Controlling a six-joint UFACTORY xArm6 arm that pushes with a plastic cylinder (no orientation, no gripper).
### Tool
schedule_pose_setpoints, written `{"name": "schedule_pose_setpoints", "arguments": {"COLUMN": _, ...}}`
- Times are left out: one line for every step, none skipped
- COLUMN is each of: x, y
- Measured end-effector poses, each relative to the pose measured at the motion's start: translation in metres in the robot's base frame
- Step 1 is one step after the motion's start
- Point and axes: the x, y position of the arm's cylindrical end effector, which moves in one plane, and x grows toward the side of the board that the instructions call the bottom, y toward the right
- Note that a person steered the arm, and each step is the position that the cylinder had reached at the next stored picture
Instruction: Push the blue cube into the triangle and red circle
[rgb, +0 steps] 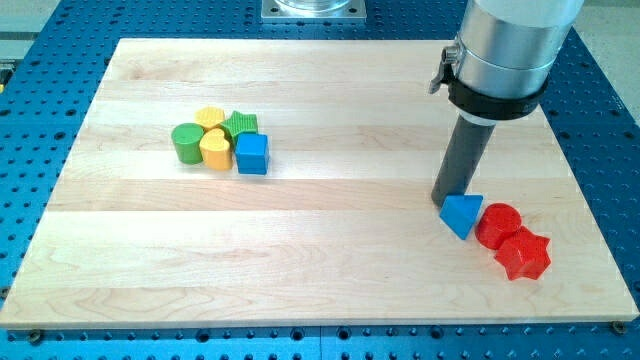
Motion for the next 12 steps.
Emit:
{"name": "schedule_pose_setpoints", "arguments": {"x": 0.012, "y": -0.008}}
{"name": "schedule_pose_setpoints", "arguments": {"x": 0.024, "y": 0.011}}
{"name": "schedule_pose_setpoints", "arguments": {"x": 0.020, "y": -0.078}}
{"name": "schedule_pose_setpoints", "arguments": {"x": 0.008, "y": -0.230}}
{"name": "schedule_pose_setpoints", "arguments": {"x": -0.026, "y": -0.330}}
{"name": "schedule_pose_setpoints", "arguments": {"x": -0.069, "y": -0.354}}
{"name": "schedule_pose_setpoints", "arguments": {"x": -0.094, "y": -0.320}}
{"name": "schedule_pose_setpoints", "arguments": {"x": -0.094, "y": -0.275}}
{"name": "schedule_pose_setpoints", "arguments": {"x": -0.092, "y": -0.247}}
{"name": "schedule_pose_setpoints", "arguments": {"x": -0.088, "y": -0.259}}
{"name": "schedule_pose_setpoints", "arguments": {"x": -0.063, "y": -0.226}}
{"name": "schedule_pose_setpoints", "arguments": {"x": -0.050, "y": -0.191}}
